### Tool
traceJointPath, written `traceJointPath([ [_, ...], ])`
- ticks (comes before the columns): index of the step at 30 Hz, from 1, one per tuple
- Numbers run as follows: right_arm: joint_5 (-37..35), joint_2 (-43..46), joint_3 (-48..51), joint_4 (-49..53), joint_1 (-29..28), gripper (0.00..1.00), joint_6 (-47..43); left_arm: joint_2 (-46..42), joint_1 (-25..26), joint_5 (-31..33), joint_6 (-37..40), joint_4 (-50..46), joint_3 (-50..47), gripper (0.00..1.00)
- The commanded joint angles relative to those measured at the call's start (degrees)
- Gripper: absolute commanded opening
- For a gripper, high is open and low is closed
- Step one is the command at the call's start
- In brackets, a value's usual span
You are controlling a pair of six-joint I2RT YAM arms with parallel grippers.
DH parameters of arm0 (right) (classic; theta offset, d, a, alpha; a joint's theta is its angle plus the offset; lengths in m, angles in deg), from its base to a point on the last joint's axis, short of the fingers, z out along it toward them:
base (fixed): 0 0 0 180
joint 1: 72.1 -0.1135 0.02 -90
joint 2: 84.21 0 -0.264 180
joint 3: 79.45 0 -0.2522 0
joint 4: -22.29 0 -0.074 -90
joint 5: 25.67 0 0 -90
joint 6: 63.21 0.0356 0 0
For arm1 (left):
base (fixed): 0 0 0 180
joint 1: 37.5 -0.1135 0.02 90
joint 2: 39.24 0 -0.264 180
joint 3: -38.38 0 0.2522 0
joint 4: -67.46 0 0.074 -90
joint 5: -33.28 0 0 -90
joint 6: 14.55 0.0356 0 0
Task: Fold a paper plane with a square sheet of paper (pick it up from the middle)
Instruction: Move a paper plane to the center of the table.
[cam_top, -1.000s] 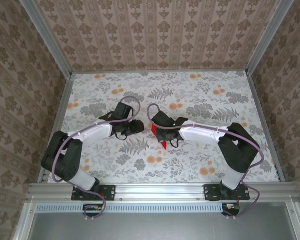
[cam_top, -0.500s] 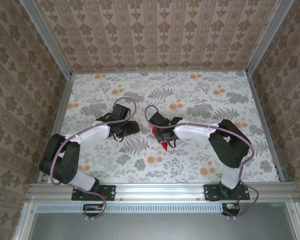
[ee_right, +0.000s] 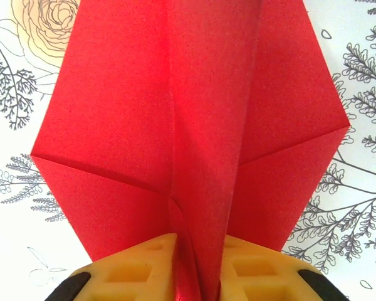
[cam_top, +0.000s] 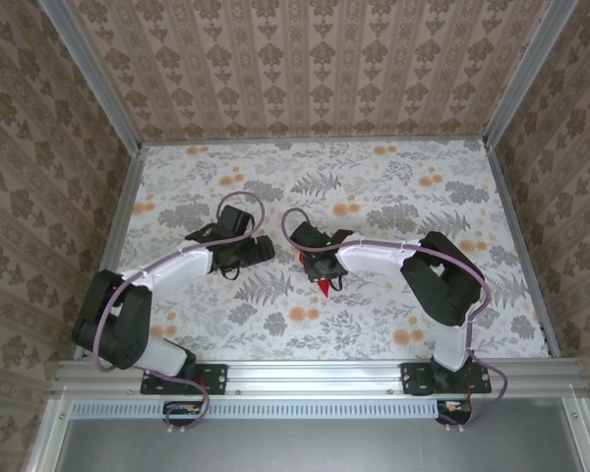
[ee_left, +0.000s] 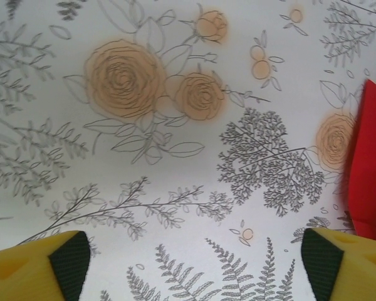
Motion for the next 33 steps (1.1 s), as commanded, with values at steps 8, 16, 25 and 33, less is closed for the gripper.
traceJointPath([
  [8,-4.37,-1.66,-7.28,4.8,2.18,0.08,-0.6,-3.24,-1.34,5.35,0.82,-4.2,-1.77,1.0],
  [16,-6.16,-9.52,-17.61,6.02,7.83,0.06,-3.73,-5.15,-2.33,5.27,0.88,-5.12,-3.03,1.0],
  [25,-4.92,-14.69,-22.69,6.97,11.05,0.09,-4.41,-5.91,-2.59,4.84,0.78,-4.91,-3.98,1.0],
  [33,-3.63,-17.45,-22.31,7.31,11.41,0.23,-1.96,-5.81,-2.62,4.09,0.79,-4.78,-4.3,1.0],
])
